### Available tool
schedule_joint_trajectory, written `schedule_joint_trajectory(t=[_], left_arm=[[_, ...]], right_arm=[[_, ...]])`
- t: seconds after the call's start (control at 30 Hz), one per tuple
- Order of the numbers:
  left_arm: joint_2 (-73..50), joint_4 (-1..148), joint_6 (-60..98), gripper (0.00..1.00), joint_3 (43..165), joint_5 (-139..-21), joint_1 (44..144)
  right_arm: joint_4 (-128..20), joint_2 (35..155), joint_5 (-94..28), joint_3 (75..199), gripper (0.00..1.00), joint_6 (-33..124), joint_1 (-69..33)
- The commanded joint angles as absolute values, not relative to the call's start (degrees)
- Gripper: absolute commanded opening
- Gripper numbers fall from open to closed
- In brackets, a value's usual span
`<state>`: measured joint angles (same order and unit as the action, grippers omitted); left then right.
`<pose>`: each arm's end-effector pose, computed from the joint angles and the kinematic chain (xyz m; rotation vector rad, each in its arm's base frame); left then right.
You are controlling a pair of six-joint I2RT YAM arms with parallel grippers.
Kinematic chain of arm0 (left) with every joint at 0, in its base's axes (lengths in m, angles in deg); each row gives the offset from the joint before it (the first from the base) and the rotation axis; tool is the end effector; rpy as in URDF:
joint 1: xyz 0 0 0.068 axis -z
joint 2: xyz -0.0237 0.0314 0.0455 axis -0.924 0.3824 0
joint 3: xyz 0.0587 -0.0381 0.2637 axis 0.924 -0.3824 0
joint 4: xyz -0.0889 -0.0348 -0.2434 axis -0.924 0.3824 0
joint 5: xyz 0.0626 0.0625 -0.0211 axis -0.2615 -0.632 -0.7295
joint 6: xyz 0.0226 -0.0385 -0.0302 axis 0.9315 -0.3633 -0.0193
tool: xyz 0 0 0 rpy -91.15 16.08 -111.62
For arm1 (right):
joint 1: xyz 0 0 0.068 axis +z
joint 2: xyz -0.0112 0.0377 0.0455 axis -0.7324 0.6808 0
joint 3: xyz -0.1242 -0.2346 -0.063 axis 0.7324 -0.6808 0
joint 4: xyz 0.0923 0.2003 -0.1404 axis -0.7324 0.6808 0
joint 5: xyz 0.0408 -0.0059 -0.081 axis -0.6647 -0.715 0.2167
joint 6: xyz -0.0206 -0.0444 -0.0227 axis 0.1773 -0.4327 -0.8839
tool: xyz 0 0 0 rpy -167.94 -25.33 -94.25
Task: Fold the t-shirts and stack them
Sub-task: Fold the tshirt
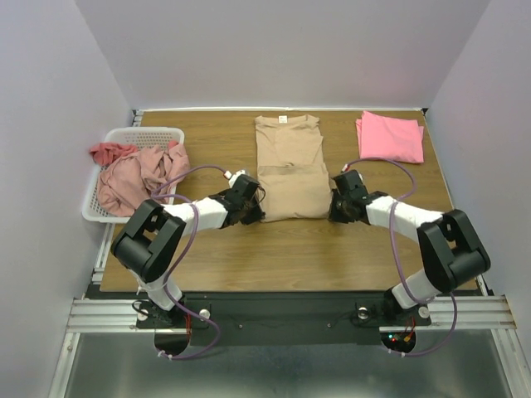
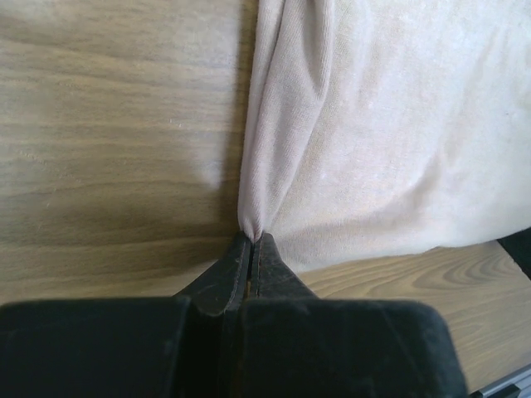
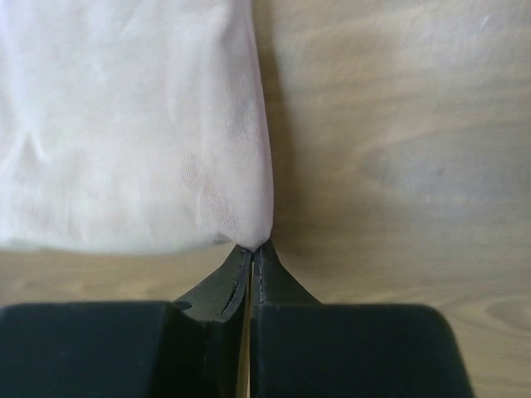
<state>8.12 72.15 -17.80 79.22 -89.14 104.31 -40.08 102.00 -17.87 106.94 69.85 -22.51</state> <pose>0.2662 -0.1985 0.1585 -0.2591 2.4437 -0.6917 0.2667 0.1170 0.1633 0.1977 2.5681 0.2074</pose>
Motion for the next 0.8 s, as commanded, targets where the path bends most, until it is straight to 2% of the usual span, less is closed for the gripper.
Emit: schedule_joint_trajectory(t=[0.0, 0.13, 0.23, 0.4, 0.53, 0.77], left_arm=[[5.1, 82.0, -17.9, 0.0, 75.9, -90.7, 107.1], [-0.3, 87.1, -21.2, 0.0, 74.5, -94.7, 112.6], [-5.3, 90.0, -22.9, 0.0, 73.8, -94.7, 114.5], [-13.1, 92.4, -24.7, 0.0, 73.6, -94.9, 115.3], [-15.9, 93.5, -21.8, 0.0, 77.6, -96.0, 115.1], [-7.6, 97.3, -14.4, 0.0, 92.8, -95.1, 107.9]], right_arm=[[-43.3, 94.6, -24.6, 103.2, 0.0, 69.3, -22.4], [-41.7, 81.4, -31.4, 96.2, 0.0, 70.5, -22.3], [-37.7, 72.4, -30.7, 94.9, 0.01, 71.4, -22.4], [-31.8, 66.1, -28.8, 97.3, 0.0, 71.6, -22.4], [-30.5, 67.5, -26.0, 100.9, 0.0, 73.3, -22.3], [-30.2, 76.7, -14.6, 114.2, 0.0, 74.0, -22.5]])
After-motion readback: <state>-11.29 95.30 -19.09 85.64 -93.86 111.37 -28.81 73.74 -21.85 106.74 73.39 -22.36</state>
